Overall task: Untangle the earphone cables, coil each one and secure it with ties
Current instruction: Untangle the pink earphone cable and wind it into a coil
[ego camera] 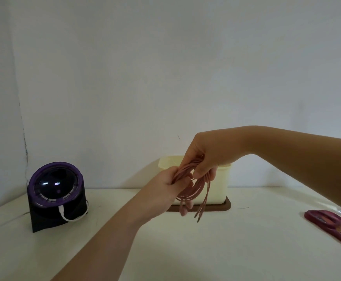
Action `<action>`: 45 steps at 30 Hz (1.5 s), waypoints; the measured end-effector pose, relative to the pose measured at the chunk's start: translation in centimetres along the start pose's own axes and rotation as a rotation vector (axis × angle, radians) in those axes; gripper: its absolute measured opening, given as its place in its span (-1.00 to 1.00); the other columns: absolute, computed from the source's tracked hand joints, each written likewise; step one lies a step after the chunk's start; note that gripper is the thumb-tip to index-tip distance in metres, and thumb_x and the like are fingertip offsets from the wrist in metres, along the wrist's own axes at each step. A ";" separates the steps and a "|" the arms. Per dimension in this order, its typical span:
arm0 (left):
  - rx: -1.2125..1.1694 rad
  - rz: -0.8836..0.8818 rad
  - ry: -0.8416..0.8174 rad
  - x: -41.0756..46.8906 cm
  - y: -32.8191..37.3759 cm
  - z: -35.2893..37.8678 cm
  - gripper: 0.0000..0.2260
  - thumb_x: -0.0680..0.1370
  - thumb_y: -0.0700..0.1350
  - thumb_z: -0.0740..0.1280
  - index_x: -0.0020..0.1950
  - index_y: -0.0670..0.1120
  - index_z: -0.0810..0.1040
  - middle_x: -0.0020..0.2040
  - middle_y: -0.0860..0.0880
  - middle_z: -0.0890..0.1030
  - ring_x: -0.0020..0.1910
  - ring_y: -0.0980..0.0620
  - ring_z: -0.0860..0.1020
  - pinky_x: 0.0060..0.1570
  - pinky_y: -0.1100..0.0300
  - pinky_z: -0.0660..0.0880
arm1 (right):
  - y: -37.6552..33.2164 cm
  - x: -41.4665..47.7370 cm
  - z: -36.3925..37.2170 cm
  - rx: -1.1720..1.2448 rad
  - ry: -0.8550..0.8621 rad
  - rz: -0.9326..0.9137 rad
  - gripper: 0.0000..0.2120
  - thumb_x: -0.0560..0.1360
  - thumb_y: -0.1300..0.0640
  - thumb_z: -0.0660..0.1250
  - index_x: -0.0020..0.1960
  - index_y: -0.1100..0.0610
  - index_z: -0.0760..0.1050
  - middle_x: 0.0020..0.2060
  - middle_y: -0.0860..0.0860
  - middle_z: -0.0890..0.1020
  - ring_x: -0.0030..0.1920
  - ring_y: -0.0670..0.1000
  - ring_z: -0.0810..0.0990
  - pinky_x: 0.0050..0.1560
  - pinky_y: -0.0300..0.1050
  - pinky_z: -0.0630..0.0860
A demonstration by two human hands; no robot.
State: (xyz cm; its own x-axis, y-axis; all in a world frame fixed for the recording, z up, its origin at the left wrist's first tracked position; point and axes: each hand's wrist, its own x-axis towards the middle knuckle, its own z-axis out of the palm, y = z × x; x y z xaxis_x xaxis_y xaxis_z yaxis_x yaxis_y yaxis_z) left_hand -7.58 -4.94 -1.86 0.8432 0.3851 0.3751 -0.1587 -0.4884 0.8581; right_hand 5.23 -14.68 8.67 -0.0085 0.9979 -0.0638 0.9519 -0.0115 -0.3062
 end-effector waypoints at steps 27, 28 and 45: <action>-0.627 -0.114 0.362 -1.0 -3.2 3.0 -0.82 0.42 -0.09 0.34 -0.10 -0.18 0.59 -0.28 -0.09 0.60 -0.39 0.03 0.43 -0.50 0.32 0.30 | 2.8 0.1 2.1 0.359 0.308 0.043 -0.80 0.42 0.23 0.46 0.03 0.07 0.64 -0.17 -0.02 0.69 -0.24 -0.15 0.61 -0.21 -0.29 0.51; -0.631 -0.112 0.375 -0.9 -3.3 3.1 -0.84 0.44 -0.12 0.34 -0.09 -0.20 0.58 -0.28 -0.11 0.59 -0.40 0.02 0.43 -0.50 0.30 0.32 | 2.9 0.2 2.5 0.361 0.356 0.046 -0.81 0.41 0.21 0.47 0.01 0.05 0.65 -0.18 -0.05 0.70 -0.21 -0.13 0.62 -0.16 -0.27 0.52; -0.263 -0.145 -0.346 0.1 -0.4 -2.5 -0.68 0.45 -0.29 0.29 0.18 -0.37 0.41 -0.06 -0.24 0.48 -0.11 -0.19 0.45 -0.02 -0.09 0.44 | 1.0 0.7 2.2 0.226 0.343 -0.036 -0.90 0.39 0.22 0.46 -0.10 0.11 0.67 -0.29 0.08 0.67 -0.39 -0.11 0.46 -0.32 -0.27 0.43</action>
State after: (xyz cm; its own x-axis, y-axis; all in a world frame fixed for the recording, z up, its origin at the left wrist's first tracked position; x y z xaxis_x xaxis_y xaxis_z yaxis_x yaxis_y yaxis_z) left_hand -8.69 -2.77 -1.30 0.9812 0.1284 0.1439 -0.1140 -0.2159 0.9697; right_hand 5.48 -14.13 6.21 0.0988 0.9608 0.2590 0.8611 0.0480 -0.5062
